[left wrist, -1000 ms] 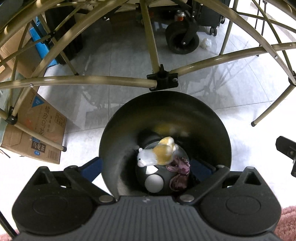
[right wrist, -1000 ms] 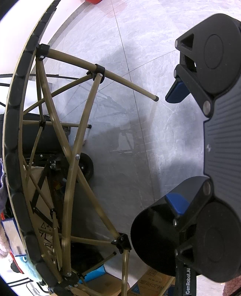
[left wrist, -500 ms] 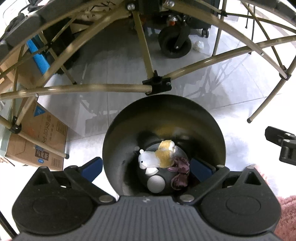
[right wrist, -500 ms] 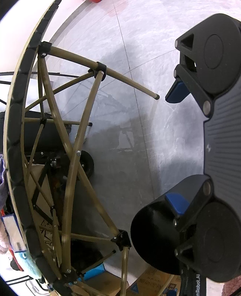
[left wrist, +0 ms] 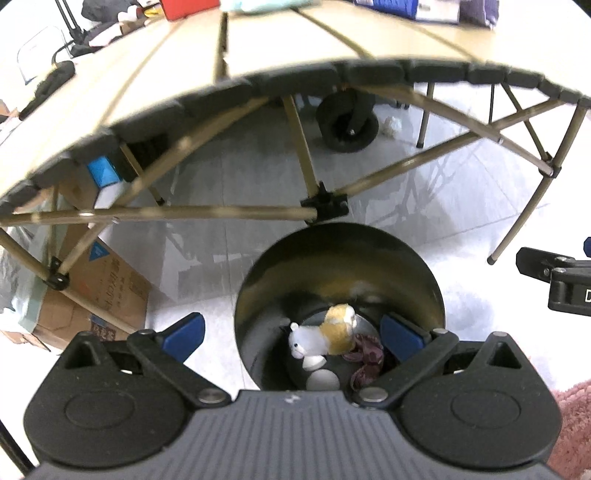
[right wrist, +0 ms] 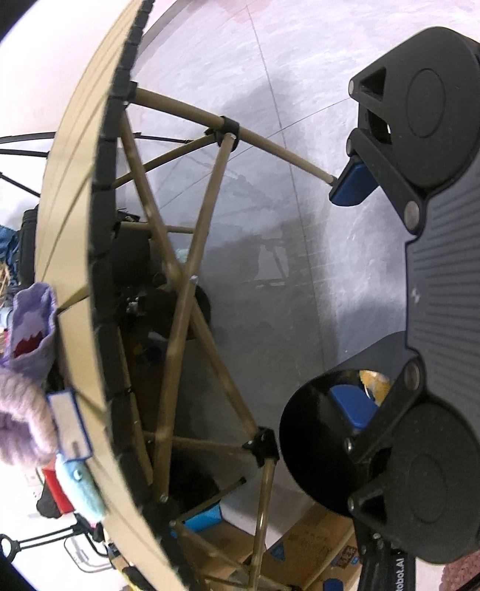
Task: Collect trash
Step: 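Raise both tools from the bin back toward the table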
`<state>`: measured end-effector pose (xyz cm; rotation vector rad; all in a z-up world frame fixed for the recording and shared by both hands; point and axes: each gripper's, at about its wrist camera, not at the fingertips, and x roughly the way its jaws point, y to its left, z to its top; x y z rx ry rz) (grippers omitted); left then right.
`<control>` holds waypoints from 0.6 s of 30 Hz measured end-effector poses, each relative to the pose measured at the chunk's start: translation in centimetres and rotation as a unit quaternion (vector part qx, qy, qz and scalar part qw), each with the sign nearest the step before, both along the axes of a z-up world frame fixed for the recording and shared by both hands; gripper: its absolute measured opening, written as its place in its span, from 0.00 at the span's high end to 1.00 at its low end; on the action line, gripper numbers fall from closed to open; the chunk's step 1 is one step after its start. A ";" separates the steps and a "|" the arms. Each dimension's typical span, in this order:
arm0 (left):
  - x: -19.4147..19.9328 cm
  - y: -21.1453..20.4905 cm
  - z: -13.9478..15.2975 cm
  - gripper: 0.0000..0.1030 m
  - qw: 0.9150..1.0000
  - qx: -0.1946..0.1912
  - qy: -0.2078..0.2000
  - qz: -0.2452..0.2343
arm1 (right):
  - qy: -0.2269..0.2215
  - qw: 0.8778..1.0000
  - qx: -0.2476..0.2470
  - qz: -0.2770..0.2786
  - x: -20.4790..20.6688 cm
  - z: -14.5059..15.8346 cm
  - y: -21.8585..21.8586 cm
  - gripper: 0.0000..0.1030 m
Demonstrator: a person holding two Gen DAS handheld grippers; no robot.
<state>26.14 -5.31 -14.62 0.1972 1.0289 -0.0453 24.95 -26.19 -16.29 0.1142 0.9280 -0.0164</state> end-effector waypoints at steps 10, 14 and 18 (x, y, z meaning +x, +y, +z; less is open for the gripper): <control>-2.2 1.2 4.7 0.00 0.997 -0.019 -0.079 -0.004 | -0.058 0.998 0.014 0.019 -1.7 3.9 0.5 0.00; -2.8 1.4 6.7 0.00 0.993 -0.028 -0.115 -0.004 | -0.102 0.994 0.018 0.033 -2.7 6.5 0.9 0.00; -3.2 1.7 8.6 0.00 0.989 -0.045 -0.139 -0.002 | -0.141 0.989 0.016 0.041 -3.1 8.7 1.2 0.00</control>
